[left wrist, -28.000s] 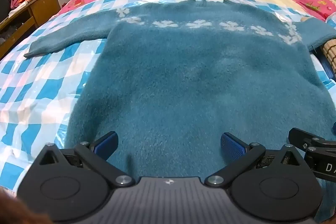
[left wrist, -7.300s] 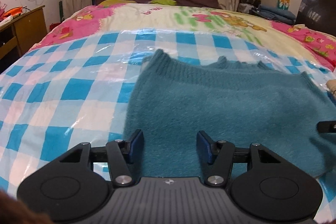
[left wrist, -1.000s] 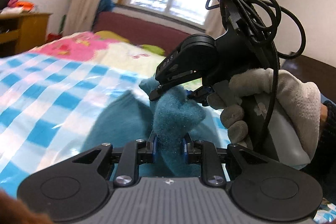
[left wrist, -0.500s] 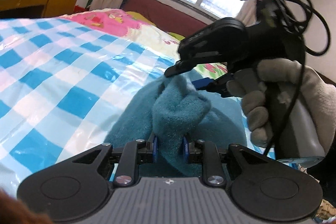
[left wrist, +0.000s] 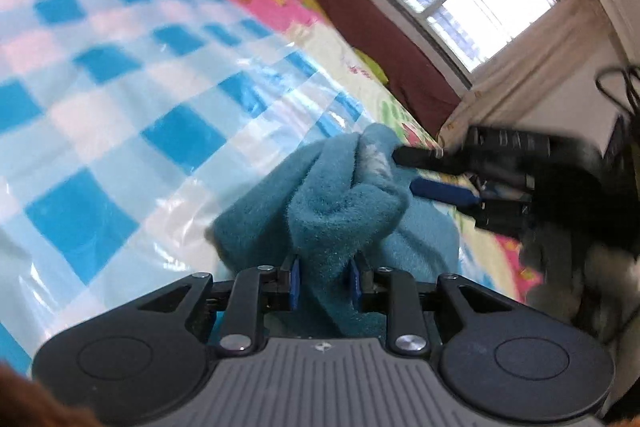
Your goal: Fold small clothes
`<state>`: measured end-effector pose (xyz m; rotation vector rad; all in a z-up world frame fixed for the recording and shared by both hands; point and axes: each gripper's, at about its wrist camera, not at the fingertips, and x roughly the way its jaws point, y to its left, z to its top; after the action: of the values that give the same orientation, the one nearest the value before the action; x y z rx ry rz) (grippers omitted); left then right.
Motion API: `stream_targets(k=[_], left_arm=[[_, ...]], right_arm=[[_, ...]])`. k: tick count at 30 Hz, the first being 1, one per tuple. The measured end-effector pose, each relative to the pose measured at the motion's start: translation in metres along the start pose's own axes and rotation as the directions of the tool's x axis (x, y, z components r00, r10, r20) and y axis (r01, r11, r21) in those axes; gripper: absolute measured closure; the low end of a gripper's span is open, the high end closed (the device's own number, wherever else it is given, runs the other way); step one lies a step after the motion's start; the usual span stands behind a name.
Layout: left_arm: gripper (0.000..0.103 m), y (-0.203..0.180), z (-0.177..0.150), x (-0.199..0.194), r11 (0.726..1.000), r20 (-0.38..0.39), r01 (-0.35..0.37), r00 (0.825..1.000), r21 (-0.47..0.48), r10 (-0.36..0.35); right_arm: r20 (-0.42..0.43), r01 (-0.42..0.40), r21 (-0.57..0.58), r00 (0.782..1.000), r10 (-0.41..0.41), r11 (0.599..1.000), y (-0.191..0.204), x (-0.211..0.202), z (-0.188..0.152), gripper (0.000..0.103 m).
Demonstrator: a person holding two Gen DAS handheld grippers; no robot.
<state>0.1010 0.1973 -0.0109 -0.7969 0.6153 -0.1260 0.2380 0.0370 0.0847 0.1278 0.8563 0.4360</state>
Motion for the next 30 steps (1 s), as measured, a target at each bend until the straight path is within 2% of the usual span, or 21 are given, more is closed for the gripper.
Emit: stream_targets(k=[2, 4, 7, 11, 16, 21, 26, 30], left_arm=[[0.072, 0.001, 0.000, 0.000, 1.000, 0.008, -0.013, 1.000, 0.003, 0.012], [0.072, -0.006, -0.002, -0.003, 0.997, 0.033, -0.043, 0.999, 0.059, 0.041], [0.072, -0.012, -0.004, -0.004, 0.988, 0.073, -0.087, 0.994, 0.129, 0.078], [0.070, -0.005, 0.000, -0.004, 0.981, 0.096, -0.131, 0.988, 0.141, 0.118], [0.069, -0.007, 0.001, -0.003, 0.952, 0.157, -0.227, 0.968, 0.205, 0.197], [0.066, 0.011, 0.008, 0.007, 0.959, 0.119, -0.246, 0.966, 0.139, 0.231], [0.064, 0.007, 0.006, 0.005, 0.952, 0.135, -0.257, 0.962, 0.168, 0.236], [0.064, -0.003, 0.007, -0.009, 0.944, 0.177, -0.271, 0.955, 0.186, 0.239]], right_arm=[[-0.051, -0.006, 0.014, 0.999, 0.007, 1.000, 0.003, 0.011, -0.003, 0.067], [-0.084, -0.004, 0.055, 0.996, 0.008, 0.998, 0.004, 0.024, -0.001, 0.068], [-0.094, 0.007, 0.095, 0.996, 0.002, 0.995, 0.006, 0.039, -0.001, 0.072], [-0.079, 0.017, 0.145, 0.997, -0.005, 0.989, 0.009, 0.052, 0.001, 0.077], [-0.080, 0.049, 0.080, 0.996, -0.043, 0.996, 0.025, 0.071, -0.001, 0.077], [-0.075, 0.073, -0.006, 0.994, -0.074, 0.997, 0.038, 0.084, -0.007, 0.076], [-0.070, 0.051, -0.023, 0.996, -0.052, 0.998, 0.037, 0.074, -0.003, 0.074], [-0.031, 0.003, 0.024, 1.000, -0.002, 1.000, 0.028, 0.051, 0.001, 0.074]])
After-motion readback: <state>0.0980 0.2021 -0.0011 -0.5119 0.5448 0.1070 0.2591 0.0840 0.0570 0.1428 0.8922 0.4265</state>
